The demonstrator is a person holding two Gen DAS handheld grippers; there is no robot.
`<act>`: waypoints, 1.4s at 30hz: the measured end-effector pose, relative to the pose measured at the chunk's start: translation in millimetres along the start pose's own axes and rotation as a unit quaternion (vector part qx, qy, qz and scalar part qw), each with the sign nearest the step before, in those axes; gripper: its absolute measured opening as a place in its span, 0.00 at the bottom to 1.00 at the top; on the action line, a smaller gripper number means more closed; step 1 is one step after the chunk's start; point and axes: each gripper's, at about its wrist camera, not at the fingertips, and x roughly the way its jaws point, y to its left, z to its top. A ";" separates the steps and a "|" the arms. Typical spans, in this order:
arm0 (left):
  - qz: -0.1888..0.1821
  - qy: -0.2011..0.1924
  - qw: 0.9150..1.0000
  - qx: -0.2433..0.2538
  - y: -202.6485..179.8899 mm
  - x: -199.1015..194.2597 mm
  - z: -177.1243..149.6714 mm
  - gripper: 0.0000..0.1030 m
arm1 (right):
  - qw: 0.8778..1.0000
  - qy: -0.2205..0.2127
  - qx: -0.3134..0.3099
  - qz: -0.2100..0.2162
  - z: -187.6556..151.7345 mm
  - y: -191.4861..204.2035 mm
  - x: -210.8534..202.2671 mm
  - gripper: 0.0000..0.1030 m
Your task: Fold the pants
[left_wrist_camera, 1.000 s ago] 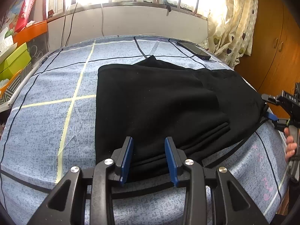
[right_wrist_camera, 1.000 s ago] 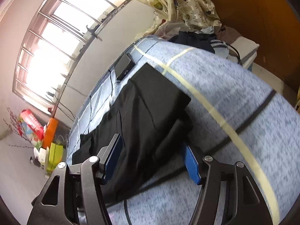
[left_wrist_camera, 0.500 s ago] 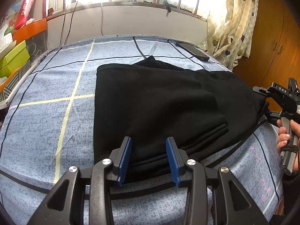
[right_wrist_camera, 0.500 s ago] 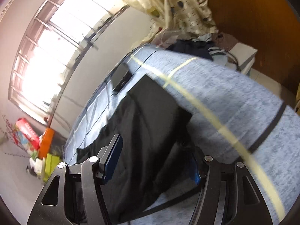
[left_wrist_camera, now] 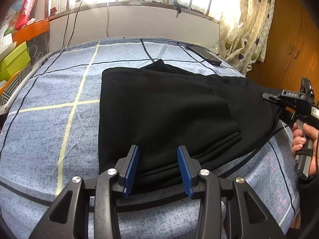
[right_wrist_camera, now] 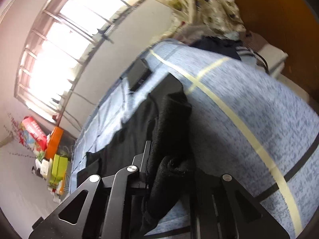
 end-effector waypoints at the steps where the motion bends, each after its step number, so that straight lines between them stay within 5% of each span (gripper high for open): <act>1: 0.000 0.000 1.000 0.000 0.1 -0.3 0.0 0.42 | 1.000 -0.001 -0.005 0.004 1.0 3.8 -1.1 0.15; 9: 0.001 -0.001 1.000 -0.004 0.7 -3.1 1.1 0.42 | 0.994 -0.004 -0.092 0.053 4.2 66.2 -4.1 0.13; 19: 0.014 -0.028 0.999 -0.044 25.2 -29.3 2.9 0.42 | 0.971 0.033 -0.203 0.119 -22.1 157.1 13.3 0.13; 28: 0.054 -0.041 0.993 -0.094 67.3 -52.3 -9.1 0.41 | 0.919 0.156 -0.345 0.114 -124.2 216.6 84.5 0.15; 32: 0.070 -0.045 0.991 -0.108 81.6 -60.0 -14.6 0.41 | 0.893 0.190 -0.397 0.090 -167.3 218.8 104.1 0.39; 35: 0.076 -0.050 0.989 -0.117 89.6 -63.9 -15.4 0.41 | 0.884 0.182 -0.414 0.114 -176.4 221.8 91.7 0.49; 42: 0.063 -0.064 0.989 -0.116 85.1 -66.1 -5.1 0.41 | 0.869 0.189 -0.414 0.194 -168.5 218.7 52.4 0.49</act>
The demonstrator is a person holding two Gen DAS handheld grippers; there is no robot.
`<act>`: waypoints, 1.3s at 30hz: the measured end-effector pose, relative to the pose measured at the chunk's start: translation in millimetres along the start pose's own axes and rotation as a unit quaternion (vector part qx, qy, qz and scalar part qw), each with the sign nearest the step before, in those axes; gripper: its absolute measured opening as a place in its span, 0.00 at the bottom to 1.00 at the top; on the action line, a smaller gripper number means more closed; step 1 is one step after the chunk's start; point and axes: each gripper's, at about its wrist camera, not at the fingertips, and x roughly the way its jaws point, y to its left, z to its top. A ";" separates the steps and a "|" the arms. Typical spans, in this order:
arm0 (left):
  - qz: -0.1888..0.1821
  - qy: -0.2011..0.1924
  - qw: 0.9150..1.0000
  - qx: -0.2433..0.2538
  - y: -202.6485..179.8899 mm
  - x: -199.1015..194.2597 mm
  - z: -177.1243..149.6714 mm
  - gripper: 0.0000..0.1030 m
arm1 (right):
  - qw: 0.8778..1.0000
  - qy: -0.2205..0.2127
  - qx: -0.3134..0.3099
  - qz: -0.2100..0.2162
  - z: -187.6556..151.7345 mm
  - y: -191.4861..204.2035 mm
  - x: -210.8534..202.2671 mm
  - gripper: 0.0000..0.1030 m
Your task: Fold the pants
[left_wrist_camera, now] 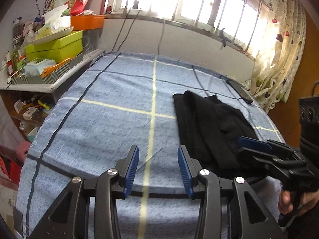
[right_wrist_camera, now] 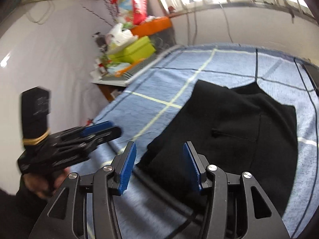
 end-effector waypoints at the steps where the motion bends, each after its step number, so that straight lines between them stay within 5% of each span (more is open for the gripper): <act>1: -0.005 -0.002 1.000 0.002 -4.0 -1.0 1.3 0.42 | 1.000 -0.014 0.003 0.004 -2.7 -2.4 -11.4 0.49; 3: -0.020 -0.004 1.000 0.010 -14.6 -1.0 3.5 0.41 | 0.999 -0.032 0.021 0.000 -6.3 -13.0 -26.3 0.49; 7: -0.063 0.005 0.997 0.041 -46.3 6.8 2.6 0.42 | 0.995 -0.039 0.054 -0.077 -18.4 -39.7 -42.7 0.46; 9: -0.079 0.015 0.995 0.055 -62.6 14.0 -0.1 0.42 | 0.991 -0.032 0.070 -0.111 -25.6 -52.7 -41.8 0.26; 12: -0.099 0.025 0.992 0.076 -80.3 24.0 -3.4 0.42 | 0.986 0.014 0.089 -0.141 -38.7 -69.9 -23.9 0.18; 15: -0.088 0.047 0.991 0.093 -86.8 42.4 -10.5 0.41 | 0.987 0.002 0.094 -0.129 -40.3 -71.6 -25.3 0.18; 21: -0.037 0.033 0.989 0.136 -92.1 47.1 -20.4 0.43 | 0.989 0.002 0.082 -0.124 -41.8 -71.7 -27.9 0.18; 39: -0.052 0.025 0.992 0.115 -89.1 34.5 -6.0 0.43 | 0.983 0.008 0.050 -0.175 -31.4 -60.0 -38.3 0.23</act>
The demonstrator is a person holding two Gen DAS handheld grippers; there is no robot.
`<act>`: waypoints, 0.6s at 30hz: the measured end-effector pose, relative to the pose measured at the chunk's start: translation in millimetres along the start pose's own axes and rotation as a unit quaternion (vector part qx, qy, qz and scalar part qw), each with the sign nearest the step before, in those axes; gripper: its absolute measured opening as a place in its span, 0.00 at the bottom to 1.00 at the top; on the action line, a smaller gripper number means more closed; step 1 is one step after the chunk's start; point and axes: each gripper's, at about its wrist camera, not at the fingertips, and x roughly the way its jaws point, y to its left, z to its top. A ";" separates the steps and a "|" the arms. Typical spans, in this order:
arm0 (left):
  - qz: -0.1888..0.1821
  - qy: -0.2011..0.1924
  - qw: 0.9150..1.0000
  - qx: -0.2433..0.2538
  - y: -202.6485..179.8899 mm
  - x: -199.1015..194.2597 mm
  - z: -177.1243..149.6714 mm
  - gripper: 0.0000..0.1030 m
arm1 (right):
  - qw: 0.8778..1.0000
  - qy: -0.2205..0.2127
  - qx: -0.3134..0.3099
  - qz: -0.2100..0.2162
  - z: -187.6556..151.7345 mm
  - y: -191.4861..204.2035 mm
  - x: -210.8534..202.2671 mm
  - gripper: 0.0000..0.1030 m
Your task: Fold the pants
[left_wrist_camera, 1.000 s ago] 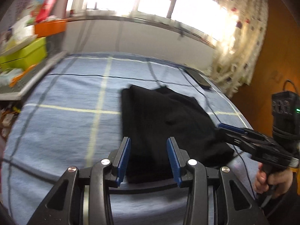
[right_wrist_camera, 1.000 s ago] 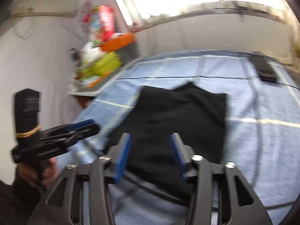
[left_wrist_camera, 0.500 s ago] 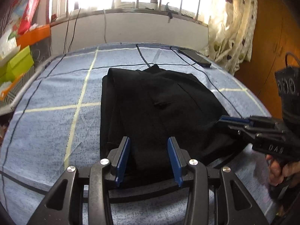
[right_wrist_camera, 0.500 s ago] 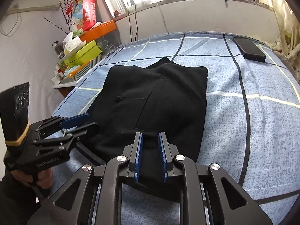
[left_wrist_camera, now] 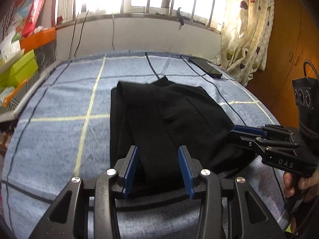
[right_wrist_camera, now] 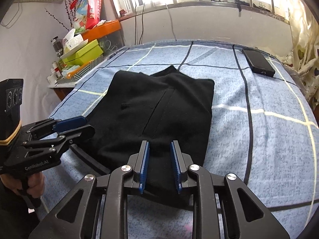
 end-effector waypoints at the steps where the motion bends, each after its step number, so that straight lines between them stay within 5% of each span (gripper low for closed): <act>1: 0.001 -0.001 1.000 0.001 0.7 1.4 3.4 0.43 | 1.000 -0.001 -0.001 -0.003 4.3 -1.6 1.4 0.23; 11: -0.003 0.007 1.000 0.003 11.6 50.2 55.1 0.43 | 1.000 -0.002 0.027 0.017 57.8 -37.5 53.5 0.22; 18: 0.016 0.019 1.000 0.013 21.3 81.9 58.8 0.44 | 0.998 0.016 0.061 0.005 67.4 -66.8 84.5 0.18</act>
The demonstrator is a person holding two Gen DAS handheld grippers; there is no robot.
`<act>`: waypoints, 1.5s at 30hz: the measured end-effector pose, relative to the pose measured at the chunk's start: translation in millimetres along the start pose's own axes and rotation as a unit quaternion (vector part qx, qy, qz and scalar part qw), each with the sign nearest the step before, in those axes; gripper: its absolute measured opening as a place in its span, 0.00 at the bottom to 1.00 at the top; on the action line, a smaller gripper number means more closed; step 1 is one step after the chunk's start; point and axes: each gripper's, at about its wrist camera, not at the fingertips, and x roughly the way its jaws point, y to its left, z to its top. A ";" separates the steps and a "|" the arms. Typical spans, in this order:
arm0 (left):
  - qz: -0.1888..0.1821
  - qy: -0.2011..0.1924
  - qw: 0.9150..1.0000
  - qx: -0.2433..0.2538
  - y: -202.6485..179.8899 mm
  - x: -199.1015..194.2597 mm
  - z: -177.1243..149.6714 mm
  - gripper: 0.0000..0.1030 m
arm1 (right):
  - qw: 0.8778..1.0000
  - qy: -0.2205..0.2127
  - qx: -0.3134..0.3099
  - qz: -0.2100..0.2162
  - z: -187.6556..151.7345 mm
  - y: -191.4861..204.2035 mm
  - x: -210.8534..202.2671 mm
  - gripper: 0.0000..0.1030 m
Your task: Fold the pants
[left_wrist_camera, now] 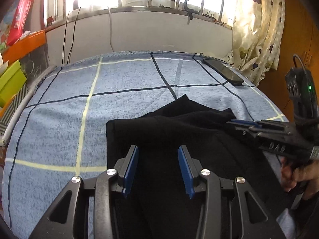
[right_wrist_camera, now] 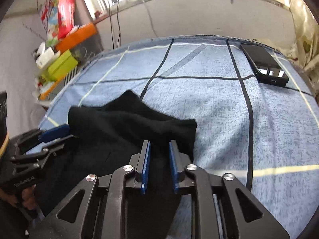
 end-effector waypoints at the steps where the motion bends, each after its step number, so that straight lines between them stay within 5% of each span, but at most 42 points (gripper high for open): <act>1: -0.002 -0.002 1.000 0.001 0.3 1.4 -1.4 0.45 | 1.000 0.000 -0.001 0.000 0.4 0.1 0.4 0.18; 8: 0.007 -0.001 1.000 -0.002 3.8 -5.4 0.0 0.48 | 1.000 0.002 -0.012 -0.019 -2.9 8.3 -16.8 0.21; 13: 0.008 -0.022 0.999 -0.028 23.0 -45.4 -15.9 0.48 | 1.000 -0.008 -0.010 0.014 -26.8 9.3 -50.4 0.52; 24: -0.026 -0.012 0.994 -0.102 52.2 -77.7 -64.3 0.48 | 0.997 0.010 0.046 0.069 -66.6 -4.3 -69.0 0.53; 45: -0.096 0.032 0.978 -0.182 62.1 -6.8 -31.8 0.56 | 0.989 0.024 0.079 0.121 -39.8 -11.1 -29.7 0.53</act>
